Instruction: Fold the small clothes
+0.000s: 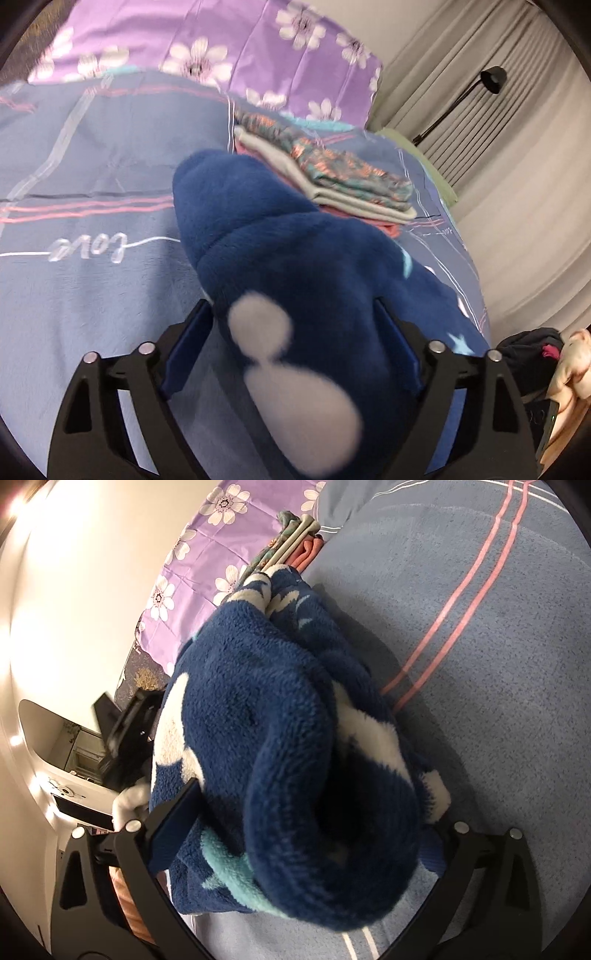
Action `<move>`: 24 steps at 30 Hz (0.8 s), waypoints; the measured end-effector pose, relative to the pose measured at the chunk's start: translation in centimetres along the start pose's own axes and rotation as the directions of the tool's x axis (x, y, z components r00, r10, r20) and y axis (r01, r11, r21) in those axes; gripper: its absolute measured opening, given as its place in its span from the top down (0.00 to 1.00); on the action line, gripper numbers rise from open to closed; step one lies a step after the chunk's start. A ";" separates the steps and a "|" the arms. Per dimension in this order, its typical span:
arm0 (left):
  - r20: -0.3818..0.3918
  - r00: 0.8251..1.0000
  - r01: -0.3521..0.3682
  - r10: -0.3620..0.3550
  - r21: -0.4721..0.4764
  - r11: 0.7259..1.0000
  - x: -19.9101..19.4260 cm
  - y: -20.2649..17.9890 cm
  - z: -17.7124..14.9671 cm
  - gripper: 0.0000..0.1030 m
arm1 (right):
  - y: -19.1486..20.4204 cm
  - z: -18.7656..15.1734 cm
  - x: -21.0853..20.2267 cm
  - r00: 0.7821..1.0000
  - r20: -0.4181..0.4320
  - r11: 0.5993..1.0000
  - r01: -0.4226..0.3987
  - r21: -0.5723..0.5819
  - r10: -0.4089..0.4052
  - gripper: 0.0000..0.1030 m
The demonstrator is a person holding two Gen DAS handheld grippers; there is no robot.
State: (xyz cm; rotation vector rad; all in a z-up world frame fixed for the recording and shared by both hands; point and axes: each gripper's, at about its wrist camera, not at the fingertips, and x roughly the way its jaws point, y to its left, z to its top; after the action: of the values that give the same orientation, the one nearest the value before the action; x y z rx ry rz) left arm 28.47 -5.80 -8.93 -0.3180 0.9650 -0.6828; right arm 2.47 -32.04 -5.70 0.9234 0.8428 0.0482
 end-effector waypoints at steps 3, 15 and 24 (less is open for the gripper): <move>-0.028 0.998 0.049 -0.050 -0.038 0.998 2.0 1.3 0.6 0.09 | -0.1 0.2 0.2 1.000 0.004 1.000 -0.005 0.000 0.005 0.02; -0.056 0.995 0.087 -0.084 0.044 0.995 3.8 0.5 1.6 0.21 | 0.5 0.6 0.8 0.999 0.029 0.998 0.016 -0.055 -0.014 0.02; 0.014 0.998 0.052 -0.053 0.104 0.993 0.9 -1.3 1.6 0.40 | 1.6 1.7 -0.8 0.998 0.044 0.977 -0.026 -0.209 0.036 0.34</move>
State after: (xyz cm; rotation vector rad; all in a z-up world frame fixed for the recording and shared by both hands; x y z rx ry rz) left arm 29.65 -7.40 -7.91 -0.2582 0.9048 -0.7744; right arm 3.56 -32.53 -3.49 0.7372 0.7637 0.1394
